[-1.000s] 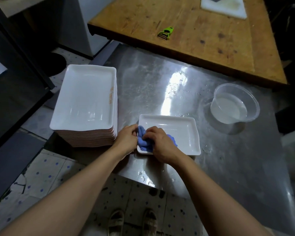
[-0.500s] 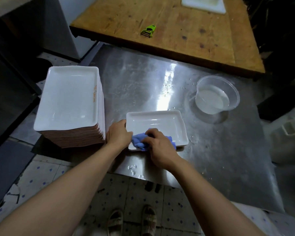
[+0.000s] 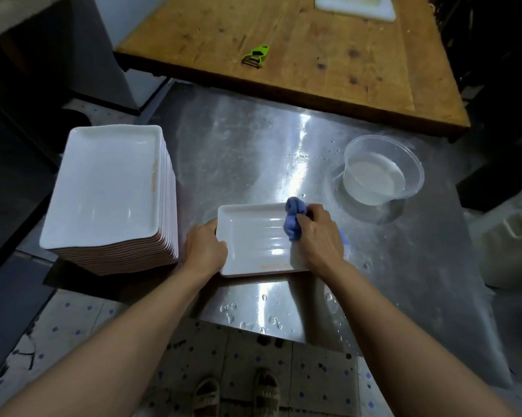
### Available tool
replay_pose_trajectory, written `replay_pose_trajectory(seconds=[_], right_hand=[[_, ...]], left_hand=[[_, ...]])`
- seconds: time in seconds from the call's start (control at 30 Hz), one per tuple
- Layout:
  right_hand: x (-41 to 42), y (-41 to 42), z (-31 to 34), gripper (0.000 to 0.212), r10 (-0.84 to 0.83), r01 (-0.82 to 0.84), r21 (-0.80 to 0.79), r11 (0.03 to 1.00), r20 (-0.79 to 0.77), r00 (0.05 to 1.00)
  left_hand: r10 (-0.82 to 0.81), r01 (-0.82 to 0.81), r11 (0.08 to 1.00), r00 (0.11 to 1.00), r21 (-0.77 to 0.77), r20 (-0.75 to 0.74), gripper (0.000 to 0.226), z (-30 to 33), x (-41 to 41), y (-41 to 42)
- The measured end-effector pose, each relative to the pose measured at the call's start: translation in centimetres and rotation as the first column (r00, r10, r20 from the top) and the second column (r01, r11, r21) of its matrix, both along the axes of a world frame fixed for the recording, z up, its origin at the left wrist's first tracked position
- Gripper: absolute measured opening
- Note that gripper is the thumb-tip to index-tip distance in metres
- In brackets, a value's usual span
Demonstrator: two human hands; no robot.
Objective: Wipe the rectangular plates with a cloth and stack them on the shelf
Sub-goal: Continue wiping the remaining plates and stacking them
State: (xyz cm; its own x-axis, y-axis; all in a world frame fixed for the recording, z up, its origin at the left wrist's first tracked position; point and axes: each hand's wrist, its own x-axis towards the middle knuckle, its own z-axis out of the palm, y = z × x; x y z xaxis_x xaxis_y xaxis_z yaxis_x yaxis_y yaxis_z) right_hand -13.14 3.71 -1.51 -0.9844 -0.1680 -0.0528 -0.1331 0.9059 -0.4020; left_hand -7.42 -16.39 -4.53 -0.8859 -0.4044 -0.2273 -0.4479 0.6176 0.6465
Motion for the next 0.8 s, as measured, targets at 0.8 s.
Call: replay_pose_trajectory(seconds=[0.8], right_hand=[[3.8,3.2,-0.4,0.025,0.147,-0.15,0.048,0.988,0.053,0.988]], left_hand=[[0.003,-0.003,1.0,0.998,-0.009,0.056,0.048,0.3,-0.4,-0.1]])
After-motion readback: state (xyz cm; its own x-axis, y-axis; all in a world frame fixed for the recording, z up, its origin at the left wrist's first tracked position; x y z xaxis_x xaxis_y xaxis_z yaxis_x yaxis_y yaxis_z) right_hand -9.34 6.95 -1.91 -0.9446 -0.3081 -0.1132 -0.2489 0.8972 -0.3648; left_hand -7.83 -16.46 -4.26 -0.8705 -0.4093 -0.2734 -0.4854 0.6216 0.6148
